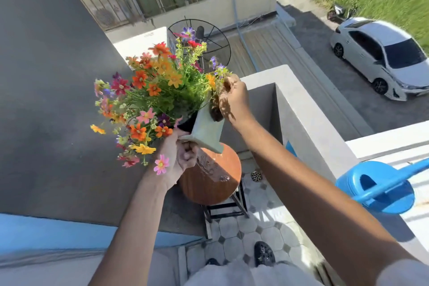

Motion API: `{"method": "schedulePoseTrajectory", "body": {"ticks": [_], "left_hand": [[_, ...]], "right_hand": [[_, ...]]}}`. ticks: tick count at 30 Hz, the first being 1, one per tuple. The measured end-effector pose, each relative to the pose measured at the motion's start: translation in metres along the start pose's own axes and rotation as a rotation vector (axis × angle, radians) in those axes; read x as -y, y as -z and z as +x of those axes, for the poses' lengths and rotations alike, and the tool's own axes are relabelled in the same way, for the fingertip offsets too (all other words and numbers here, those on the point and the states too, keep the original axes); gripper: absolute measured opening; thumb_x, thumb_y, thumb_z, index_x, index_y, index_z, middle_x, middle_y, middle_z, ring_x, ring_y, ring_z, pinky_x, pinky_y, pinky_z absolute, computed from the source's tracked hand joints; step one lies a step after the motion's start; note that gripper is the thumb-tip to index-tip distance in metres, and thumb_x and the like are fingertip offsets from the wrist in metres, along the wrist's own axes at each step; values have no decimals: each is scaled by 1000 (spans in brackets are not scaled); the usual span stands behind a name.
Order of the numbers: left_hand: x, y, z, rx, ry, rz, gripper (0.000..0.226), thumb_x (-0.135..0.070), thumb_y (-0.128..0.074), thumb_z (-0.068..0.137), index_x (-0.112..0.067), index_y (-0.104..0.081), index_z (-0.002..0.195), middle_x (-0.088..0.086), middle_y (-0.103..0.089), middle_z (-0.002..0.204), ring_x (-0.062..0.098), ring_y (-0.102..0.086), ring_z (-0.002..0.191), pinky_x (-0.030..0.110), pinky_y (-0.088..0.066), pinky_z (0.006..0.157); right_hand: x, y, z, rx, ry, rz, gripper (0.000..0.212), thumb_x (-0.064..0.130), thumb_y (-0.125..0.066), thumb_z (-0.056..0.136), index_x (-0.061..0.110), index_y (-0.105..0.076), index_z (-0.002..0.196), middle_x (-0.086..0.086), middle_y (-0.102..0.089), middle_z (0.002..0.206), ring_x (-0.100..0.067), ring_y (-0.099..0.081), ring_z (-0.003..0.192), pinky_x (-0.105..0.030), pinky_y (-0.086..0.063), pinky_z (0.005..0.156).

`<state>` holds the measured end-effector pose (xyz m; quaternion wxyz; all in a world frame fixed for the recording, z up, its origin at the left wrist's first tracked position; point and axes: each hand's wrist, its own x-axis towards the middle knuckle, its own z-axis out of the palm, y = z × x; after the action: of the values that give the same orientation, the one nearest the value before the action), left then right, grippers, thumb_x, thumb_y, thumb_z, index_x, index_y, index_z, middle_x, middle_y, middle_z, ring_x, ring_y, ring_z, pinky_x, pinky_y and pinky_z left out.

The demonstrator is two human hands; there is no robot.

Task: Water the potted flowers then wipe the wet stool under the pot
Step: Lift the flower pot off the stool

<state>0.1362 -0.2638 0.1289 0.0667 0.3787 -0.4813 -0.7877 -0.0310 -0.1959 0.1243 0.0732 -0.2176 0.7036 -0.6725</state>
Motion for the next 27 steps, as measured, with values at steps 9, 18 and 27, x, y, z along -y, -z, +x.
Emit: {"method": "schedulePoseTrajectory", "body": {"ticks": [9,18,27], "left_hand": [[-20,-1,6,-63,-30,-84,21,-22,-38,94,-8,-48,81,7,-50,49,10,-33,34,16,-26,32],[-11,-3,-1,-31,4,-46,22,-20,-34,93,-8,-49,81,8,-50,49,10,-32,35,17,-22,31],[-25,22,-11,-165,-77,94,18,-7,-31,87,-15,-36,72,2,-49,48,8,-35,31,11,-12,33]], "right_hand": [[-8,3,-105,200,205,-40,37,7,-61,95,3,-61,132,-4,-65,119,-17,-58,114,-24,-44,98],[-10,2,-75,32,259,-76,35,3,-59,95,-2,-61,130,-12,-66,122,-10,-56,114,-8,-34,101],[-14,26,-17,22,25,107,30,7,-63,95,-6,-65,122,-14,-68,119,15,-62,92,-8,-45,87]]}}
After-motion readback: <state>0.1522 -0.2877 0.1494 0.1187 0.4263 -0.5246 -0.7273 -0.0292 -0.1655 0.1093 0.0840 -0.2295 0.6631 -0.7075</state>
